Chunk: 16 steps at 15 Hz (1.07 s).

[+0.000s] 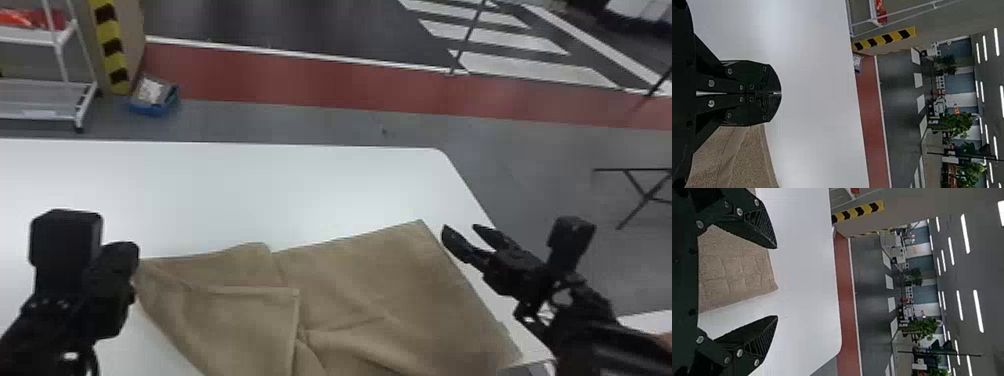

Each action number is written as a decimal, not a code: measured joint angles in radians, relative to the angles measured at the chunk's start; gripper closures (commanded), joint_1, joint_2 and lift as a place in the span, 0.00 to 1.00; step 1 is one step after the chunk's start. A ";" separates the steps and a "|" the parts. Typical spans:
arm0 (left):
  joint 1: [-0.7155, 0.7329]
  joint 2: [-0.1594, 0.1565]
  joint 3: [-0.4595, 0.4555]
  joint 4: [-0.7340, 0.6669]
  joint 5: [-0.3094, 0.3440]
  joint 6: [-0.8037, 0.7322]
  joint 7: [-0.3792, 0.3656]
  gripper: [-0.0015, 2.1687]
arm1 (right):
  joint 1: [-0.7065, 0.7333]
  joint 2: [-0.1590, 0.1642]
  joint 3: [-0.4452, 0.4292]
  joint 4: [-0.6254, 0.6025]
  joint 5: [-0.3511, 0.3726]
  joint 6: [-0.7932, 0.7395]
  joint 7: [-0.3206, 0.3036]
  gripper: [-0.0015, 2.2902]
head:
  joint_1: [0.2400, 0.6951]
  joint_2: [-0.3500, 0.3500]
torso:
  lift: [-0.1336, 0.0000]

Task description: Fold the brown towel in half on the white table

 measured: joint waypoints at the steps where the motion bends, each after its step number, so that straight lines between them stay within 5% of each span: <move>1: 0.004 0.002 -0.001 0.000 0.000 -0.001 -0.001 0.64 | -0.047 -0.019 0.006 0.077 -0.012 -0.030 0.021 0.23 | 1.00 0.12 | 0.08; 5: 0.016 0.010 0.002 0.002 -0.005 -0.003 -0.003 0.64 | -0.156 -0.090 0.087 0.315 -0.014 -0.206 0.030 0.23 | 1.00 0.14 | 0.08; 16: 0.010 0.014 -0.006 0.050 -0.011 -0.023 -0.024 0.64 | -0.303 -0.120 0.194 0.473 0.185 -0.104 0.015 0.23 | 1.00 0.17 | 0.08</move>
